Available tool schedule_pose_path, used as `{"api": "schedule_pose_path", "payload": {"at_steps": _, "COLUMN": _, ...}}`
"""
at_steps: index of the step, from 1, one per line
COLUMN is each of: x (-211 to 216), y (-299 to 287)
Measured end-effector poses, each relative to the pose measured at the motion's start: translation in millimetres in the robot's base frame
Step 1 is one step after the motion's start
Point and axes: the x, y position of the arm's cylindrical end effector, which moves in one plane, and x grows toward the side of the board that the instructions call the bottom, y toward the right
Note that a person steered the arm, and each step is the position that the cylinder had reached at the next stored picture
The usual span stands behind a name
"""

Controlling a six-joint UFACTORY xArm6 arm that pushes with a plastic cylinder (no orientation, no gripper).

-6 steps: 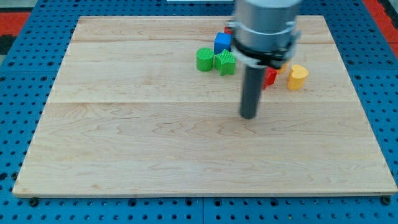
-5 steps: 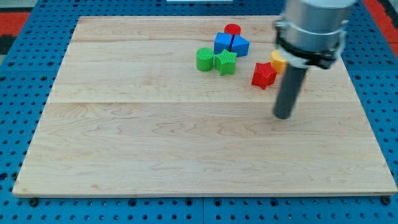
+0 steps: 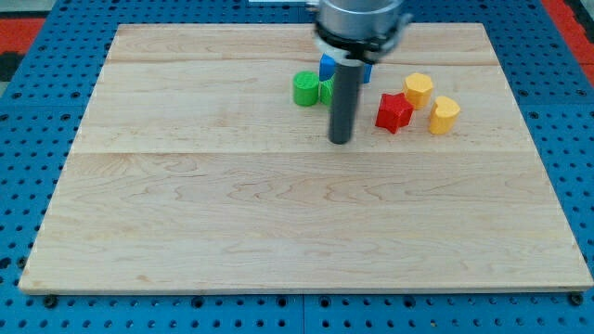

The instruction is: Move green star to the top left of the red star

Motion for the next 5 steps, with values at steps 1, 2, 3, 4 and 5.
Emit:
{"api": "schedule_pose_path", "payload": {"at_steps": 1, "x": -52, "y": -30}}
{"api": "schedule_pose_path", "payload": {"at_steps": 2, "x": -72, "y": -9}}
{"api": "schedule_pose_path", "payload": {"at_steps": 3, "x": -67, "y": 23}}
{"api": "schedule_pose_path", "payload": {"at_steps": 4, "x": -53, "y": 38}}
{"api": "schedule_pose_path", "payload": {"at_steps": 5, "x": -29, "y": 49}}
